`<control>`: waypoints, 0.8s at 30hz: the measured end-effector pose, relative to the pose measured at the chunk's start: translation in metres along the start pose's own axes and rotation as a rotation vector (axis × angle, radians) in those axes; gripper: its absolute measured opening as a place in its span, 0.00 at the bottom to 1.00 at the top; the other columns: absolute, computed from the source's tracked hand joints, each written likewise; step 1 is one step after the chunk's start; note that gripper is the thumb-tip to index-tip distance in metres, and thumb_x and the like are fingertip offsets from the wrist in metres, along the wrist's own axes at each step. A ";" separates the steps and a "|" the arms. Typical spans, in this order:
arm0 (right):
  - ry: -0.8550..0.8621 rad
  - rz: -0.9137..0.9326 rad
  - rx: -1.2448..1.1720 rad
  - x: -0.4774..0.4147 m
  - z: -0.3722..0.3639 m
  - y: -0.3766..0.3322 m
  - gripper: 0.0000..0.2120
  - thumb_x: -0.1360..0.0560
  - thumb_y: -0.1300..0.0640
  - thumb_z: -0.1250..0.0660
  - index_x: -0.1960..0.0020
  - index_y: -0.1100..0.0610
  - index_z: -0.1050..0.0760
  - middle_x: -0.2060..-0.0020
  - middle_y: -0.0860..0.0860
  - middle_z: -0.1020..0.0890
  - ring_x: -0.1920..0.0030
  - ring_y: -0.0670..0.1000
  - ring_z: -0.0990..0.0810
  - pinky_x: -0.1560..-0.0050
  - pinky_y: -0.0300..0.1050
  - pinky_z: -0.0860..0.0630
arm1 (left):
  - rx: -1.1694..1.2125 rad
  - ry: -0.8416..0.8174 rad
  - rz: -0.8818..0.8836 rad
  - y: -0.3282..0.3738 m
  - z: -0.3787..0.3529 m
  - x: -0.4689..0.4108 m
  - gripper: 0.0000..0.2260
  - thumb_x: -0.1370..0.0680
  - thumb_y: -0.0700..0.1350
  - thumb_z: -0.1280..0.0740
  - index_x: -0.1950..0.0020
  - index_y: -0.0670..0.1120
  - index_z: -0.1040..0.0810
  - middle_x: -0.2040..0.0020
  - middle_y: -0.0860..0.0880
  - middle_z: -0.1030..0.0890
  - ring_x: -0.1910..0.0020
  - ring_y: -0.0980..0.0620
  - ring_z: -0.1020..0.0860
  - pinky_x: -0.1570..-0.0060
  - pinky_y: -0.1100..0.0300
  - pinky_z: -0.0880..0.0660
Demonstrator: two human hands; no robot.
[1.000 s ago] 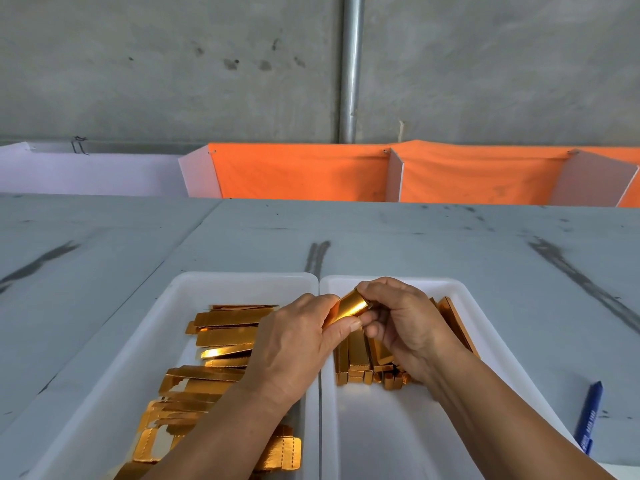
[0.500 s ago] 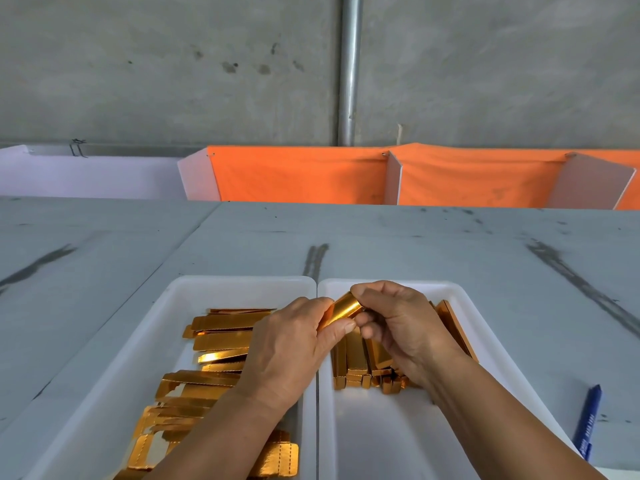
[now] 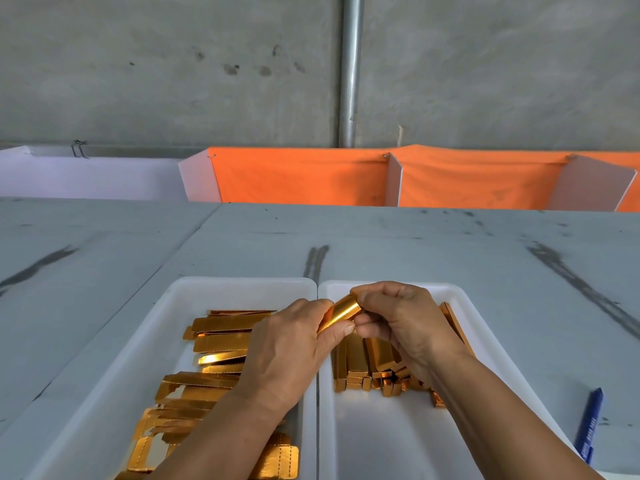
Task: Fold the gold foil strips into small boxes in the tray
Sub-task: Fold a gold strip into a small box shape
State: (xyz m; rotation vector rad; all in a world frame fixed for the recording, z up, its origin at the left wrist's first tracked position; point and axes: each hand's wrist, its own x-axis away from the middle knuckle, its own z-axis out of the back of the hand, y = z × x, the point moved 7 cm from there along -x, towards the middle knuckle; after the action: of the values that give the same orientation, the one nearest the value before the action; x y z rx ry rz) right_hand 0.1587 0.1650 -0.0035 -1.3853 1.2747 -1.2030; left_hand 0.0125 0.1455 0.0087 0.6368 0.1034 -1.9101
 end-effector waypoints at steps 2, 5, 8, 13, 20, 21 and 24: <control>-0.007 -0.006 0.012 0.000 0.000 0.000 0.05 0.22 0.66 0.32 0.52 0.62 0.17 0.68 0.58 0.16 0.71 0.48 0.18 0.70 0.37 0.20 | -0.005 0.003 -0.005 0.000 0.000 0.000 0.28 0.26 0.68 0.53 0.36 0.55 0.28 0.55 0.60 0.31 0.59 0.59 0.29 0.61 0.73 0.37; -0.005 -0.004 0.023 0.000 0.001 0.000 0.03 0.23 0.66 0.32 0.52 0.62 0.19 0.69 0.56 0.17 0.71 0.48 0.17 0.71 0.36 0.21 | -0.031 0.005 -0.016 0.000 0.000 -0.001 0.29 0.26 0.68 0.54 0.35 0.55 0.29 0.55 0.60 0.31 0.59 0.60 0.30 0.61 0.73 0.38; -0.018 -0.013 0.039 0.000 0.002 0.000 0.02 0.23 0.66 0.31 0.53 0.63 0.19 0.69 0.56 0.16 0.71 0.48 0.17 0.70 0.36 0.21 | -0.050 0.007 -0.032 0.001 0.000 0.000 0.31 0.27 0.68 0.56 0.34 0.55 0.29 0.53 0.59 0.28 0.59 0.60 0.31 0.61 0.73 0.37; -0.057 -0.033 0.059 0.000 0.003 -0.001 0.03 0.23 0.66 0.31 0.53 0.64 0.19 0.66 0.57 0.15 0.68 0.49 0.16 0.69 0.36 0.20 | -0.066 0.025 -0.061 0.004 0.002 0.001 0.35 0.29 0.69 0.59 0.32 0.55 0.30 0.48 0.57 0.23 0.54 0.59 0.26 0.57 0.71 0.32; -0.050 -0.068 0.040 0.001 0.007 0.001 0.03 0.25 0.64 0.29 0.53 0.64 0.18 0.66 0.58 0.15 0.70 0.49 0.17 0.72 0.37 0.20 | -0.061 0.025 -0.076 0.006 0.003 0.001 0.33 0.27 0.68 0.55 0.30 0.53 0.30 0.48 0.55 0.22 0.52 0.57 0.24 0.55 0.67 0.28; -0.045 -0.075 0.022 0.001 0.007 0.002 0.03 0.25 0.64 0.28 0.54 0.64 0.18 0.67 0.57 0.16 0.71 0.48 0.17 0.72 0.37 0.21 | -0.065 0.030 -0.078 0.007 0.003 0.001 0.33 0.27 0.68 0.55 0.30 0.54 0.30 0.47 0.55 0.22 0.51 0.57 0.24 0.54 0.67 0.29; -0.039 -0.087 -0.027 0.001 0.005 0.004 0.03 0.26 0.64 0.28 0.54 0.64 0.19 0.69 0.56 0.17 0.72 0.47 0.19 0.74 0.36 0.22 | -0.066 0.031 -0.068 0.007 0.002 0.001 0.35 0.28 0.68 0.57 0.29 0.54 0.32 0.46 0.55 0.23 0.49 0.57 0.24 0.53 0.68 0.28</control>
State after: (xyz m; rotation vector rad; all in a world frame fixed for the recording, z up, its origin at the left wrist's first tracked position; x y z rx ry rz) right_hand 0.1635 0.1637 -0.0080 -1.4909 1.2182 -1.2150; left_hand 0.0177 0.1406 0.0115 0.6254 0.2094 -1.9547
